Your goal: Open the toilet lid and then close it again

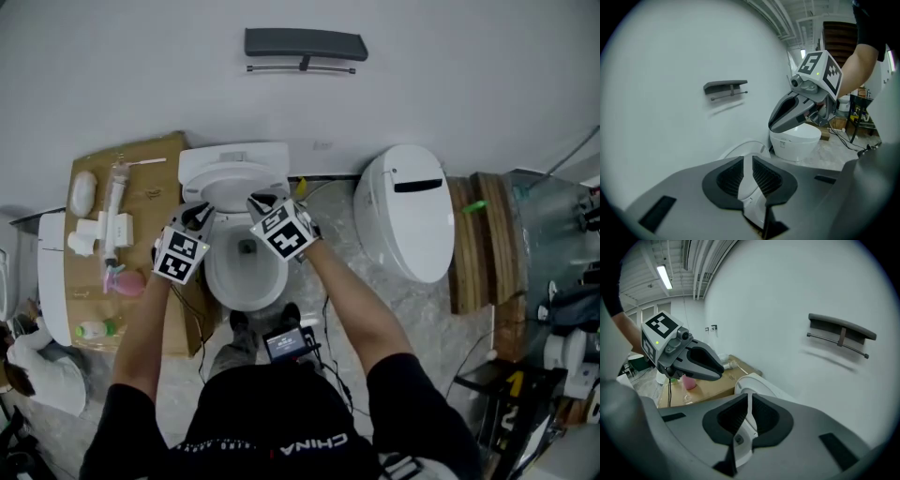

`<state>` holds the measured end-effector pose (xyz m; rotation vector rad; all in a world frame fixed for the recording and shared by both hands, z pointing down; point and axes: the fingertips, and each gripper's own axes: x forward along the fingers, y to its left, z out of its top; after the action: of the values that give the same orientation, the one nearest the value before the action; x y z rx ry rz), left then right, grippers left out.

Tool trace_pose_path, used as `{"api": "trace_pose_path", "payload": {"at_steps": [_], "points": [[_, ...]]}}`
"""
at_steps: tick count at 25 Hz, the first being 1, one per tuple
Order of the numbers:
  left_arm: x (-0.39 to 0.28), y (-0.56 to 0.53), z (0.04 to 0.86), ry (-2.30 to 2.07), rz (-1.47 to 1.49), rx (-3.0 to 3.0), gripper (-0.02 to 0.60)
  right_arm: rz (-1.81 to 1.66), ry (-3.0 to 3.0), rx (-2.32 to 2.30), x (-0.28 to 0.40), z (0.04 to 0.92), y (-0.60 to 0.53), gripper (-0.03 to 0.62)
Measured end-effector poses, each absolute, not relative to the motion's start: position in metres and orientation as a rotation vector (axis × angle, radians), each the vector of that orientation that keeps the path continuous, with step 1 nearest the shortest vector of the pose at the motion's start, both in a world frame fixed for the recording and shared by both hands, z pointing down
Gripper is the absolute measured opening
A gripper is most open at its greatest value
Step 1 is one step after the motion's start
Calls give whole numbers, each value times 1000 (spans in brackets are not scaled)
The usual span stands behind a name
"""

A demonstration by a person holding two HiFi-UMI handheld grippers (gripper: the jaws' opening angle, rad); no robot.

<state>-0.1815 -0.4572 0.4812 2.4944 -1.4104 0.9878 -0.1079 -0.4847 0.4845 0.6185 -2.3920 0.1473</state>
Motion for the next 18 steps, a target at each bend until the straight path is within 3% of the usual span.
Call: {"api": "trace_pose_path", "payload": {"at_steps": [5, 8, 18], "points": [[-191, -512, 508, -1380, 1070, 2501, 115, 105, -2381, 564, -126, 512, -532, 30], [-198, -545, 523, -1372, 1121, 2520, 162, 59, -2377, 510, -141, 525, -555, 117], [-212, -595, 571, -1202, 1328, 2545, 170, -83, -2277, 397, -161, 573, -610, 138]]}}
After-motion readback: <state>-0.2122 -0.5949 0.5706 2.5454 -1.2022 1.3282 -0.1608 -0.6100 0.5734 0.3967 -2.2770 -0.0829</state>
